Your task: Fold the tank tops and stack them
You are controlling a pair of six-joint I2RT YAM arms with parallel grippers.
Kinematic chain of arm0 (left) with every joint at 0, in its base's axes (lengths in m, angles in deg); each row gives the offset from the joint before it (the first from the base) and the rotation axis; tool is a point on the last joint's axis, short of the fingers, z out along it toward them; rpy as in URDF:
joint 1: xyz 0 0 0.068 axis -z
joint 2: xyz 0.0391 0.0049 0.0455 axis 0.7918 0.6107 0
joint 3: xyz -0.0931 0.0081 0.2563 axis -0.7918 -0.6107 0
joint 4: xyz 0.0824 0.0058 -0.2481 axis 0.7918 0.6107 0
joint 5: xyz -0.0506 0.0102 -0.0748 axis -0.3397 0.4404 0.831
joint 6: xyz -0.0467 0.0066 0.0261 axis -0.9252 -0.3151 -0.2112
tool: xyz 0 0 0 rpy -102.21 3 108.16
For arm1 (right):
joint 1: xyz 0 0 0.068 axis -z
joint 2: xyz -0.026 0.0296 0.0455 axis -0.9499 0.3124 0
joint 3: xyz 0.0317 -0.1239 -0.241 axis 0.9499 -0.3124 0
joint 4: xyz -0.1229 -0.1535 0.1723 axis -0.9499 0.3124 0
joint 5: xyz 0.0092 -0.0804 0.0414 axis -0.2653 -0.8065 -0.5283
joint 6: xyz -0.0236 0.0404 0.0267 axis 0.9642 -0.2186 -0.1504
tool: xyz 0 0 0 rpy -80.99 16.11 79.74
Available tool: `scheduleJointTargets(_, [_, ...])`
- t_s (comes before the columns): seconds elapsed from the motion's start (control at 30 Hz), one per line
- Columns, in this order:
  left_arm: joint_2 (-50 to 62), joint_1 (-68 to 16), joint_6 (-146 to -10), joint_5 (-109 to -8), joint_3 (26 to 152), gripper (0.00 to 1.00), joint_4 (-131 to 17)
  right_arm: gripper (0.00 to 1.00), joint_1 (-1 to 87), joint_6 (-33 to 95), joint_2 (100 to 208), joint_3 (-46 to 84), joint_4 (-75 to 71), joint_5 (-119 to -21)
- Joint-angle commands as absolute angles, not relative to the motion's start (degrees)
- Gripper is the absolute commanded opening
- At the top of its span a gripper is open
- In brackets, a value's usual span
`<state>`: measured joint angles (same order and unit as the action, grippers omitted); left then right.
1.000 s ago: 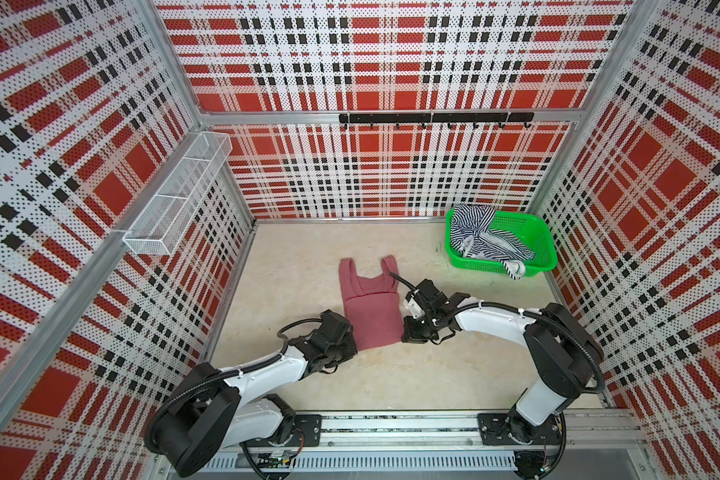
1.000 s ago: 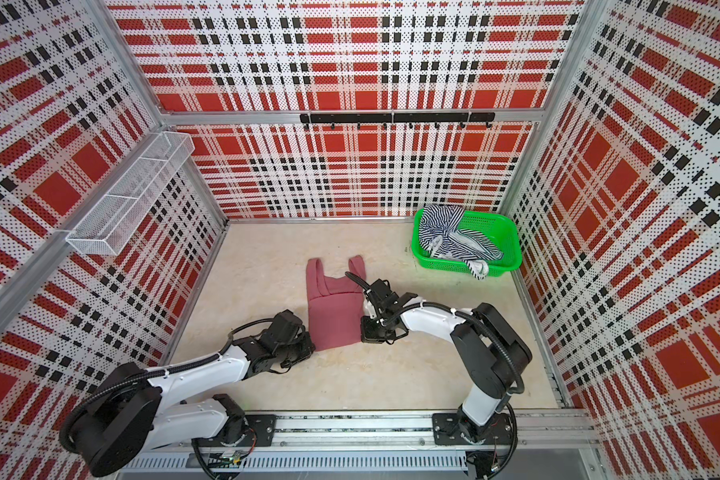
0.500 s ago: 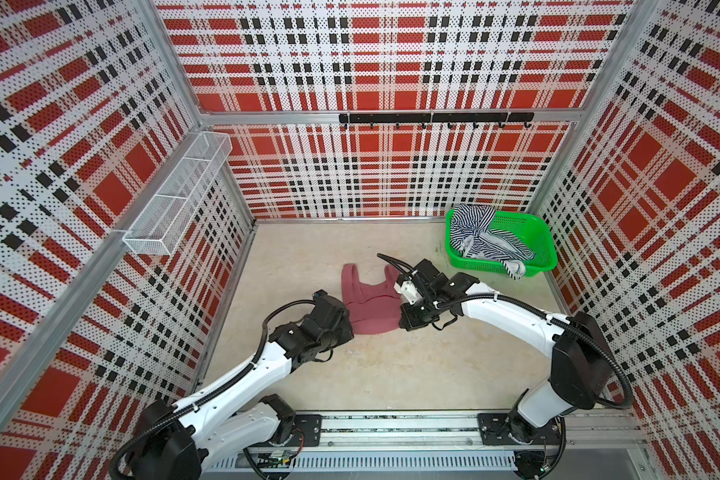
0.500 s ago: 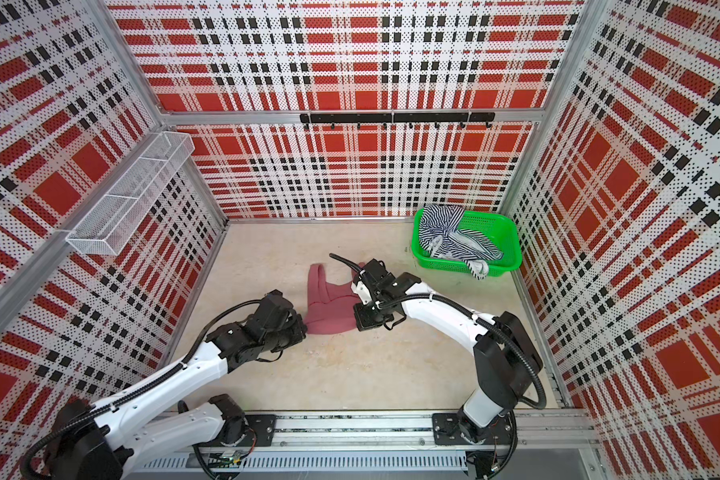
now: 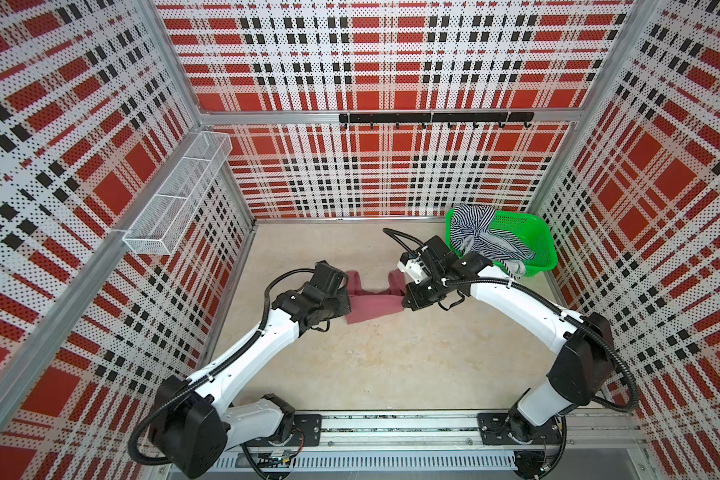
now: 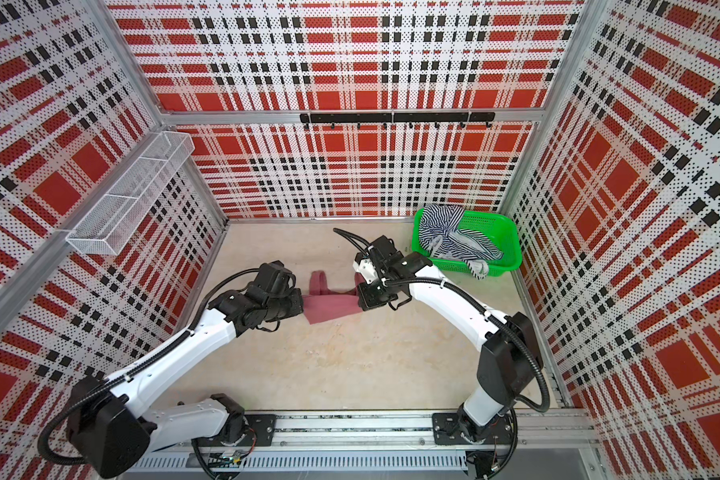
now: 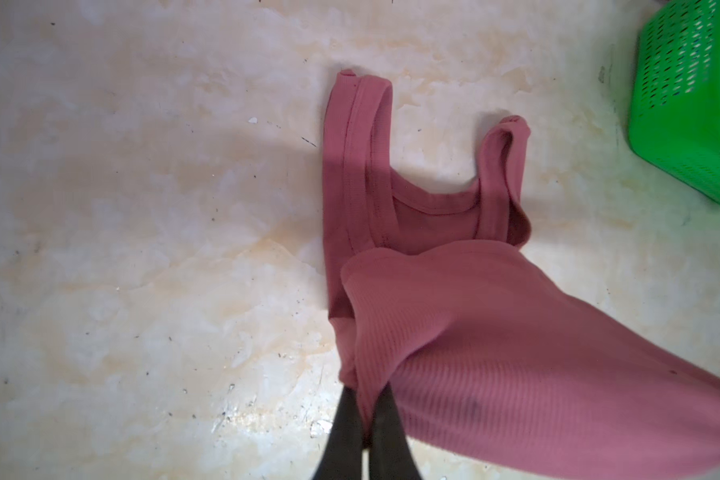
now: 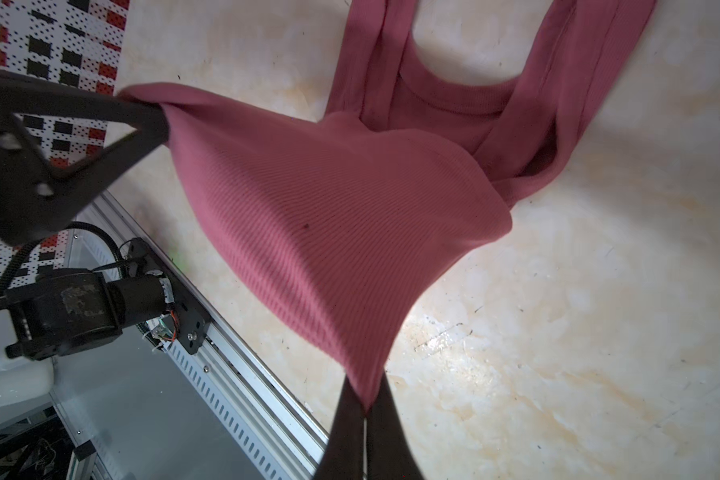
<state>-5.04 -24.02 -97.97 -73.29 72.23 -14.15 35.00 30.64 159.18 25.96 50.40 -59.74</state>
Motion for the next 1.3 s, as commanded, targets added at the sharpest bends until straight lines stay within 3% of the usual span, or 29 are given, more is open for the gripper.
scheduleJointTargets(0.0, [-2.3, -26.61, -92.07, -73.49, 74.62, 0.0, -15.89, 0.0, 37.08, 33.84, 162.5, 29.06, 53.75, -60.91])
scheduleJointTargets(0.77, [26.18, -35.22, -79.68, -66.74, 89.08, 0.0, -30.96, 0.0, 45.15, 39.99, 185.97, 48.81, 50.26, -60.63])
scheduleJointTargets(0.8, [27.7, -35.68, -79.53, -66.79, 90.1, 0.02, -32.16, 0.0, 45.35, 40.46, 187.57, 50.41, 50.03, -60.69])
scheduleJointTargets(0.87, [30.01, -35.92, -79.09, -67.7, 92.59, 0.29, -33.89, 0.06, 46.14, 41.57, 190.81, 54.31, 50.97, -62.23])
scheduleJointTargets(0.93, [30.61, -35.92, -78.56, -68.14, 95.21, 0.51, -35.47, 0.23, 47.1, 40.51, 193.1, 58.41, 52.26, -66.69])
scheduleJointTargets(1.0, [29.67, -35.75, -77.86, -70.05, 97.54, 0.63, -35.49, 0.45, 47.61, 38.92, 192.34, 58.34, 50.45, -69.86])
scheduleJointTargets(1.1, [26.62, -35.83, -78.38, -73.02, 98.72, 0.66, -33.59, 0.53, 47.54, 38.33, 190.12, 55.99, 48.8, -72.11])
scheduleJointTargets(1.27, [20.32, -32.43, -85.93, -71.34, 88.32, 0.6, -38.06, 0.49, 44.52, 33.59, 183.72, 45.16, 40.72, -72.11])
